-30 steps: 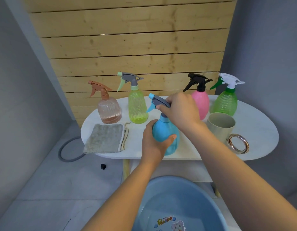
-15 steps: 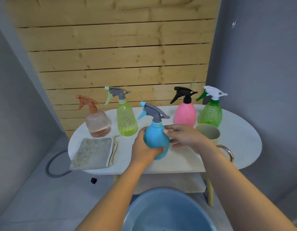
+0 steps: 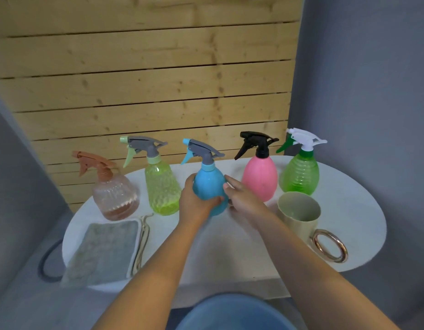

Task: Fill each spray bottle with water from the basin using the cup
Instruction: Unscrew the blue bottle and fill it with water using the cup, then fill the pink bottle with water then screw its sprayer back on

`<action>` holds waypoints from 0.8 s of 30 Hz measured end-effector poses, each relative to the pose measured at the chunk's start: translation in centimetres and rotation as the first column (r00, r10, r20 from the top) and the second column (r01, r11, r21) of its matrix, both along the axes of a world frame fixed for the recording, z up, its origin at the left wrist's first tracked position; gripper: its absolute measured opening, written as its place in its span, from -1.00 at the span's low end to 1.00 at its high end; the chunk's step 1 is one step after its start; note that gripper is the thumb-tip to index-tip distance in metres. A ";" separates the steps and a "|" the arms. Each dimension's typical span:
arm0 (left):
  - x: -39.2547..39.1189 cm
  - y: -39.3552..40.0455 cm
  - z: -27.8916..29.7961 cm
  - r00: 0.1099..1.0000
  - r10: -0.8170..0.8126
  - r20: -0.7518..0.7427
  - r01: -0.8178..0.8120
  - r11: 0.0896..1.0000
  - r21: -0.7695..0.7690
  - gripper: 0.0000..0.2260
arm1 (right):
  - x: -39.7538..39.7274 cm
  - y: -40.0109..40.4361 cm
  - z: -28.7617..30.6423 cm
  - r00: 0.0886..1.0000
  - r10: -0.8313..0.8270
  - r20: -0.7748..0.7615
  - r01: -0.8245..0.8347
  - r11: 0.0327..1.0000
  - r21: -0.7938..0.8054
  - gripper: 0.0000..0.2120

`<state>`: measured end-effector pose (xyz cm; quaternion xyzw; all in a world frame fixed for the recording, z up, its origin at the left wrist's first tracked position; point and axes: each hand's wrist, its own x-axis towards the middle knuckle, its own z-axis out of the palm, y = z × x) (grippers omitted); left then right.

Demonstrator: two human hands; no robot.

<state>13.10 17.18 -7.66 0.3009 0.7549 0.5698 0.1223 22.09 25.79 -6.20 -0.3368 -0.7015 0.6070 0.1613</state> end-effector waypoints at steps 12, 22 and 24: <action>5.1 0.9 1.8 0.922 0.290 -0.258 -0.325 0.940 -0.106 -0.49 | 2.9 0.7 3.6 0.949 -0.315 -0.018 0.308 0.910 0.278 -0.69; 7.0 8.3 4.8 0.981 -0.192 -0.015 0.179 0.940 -0.291 -0.57 | 4.8 5.5 6.5 0.936 -0.301 0.184 0.205 0.889 0.410 -0.56; 6.7 9.1 4.5 0.969 -0.236 -0.070 0.212 0.945 -0.249 -0.69 | 4.5 5.9 6.1 0.947 -0.256 0.194 0.160 0.899 0.407 -0.60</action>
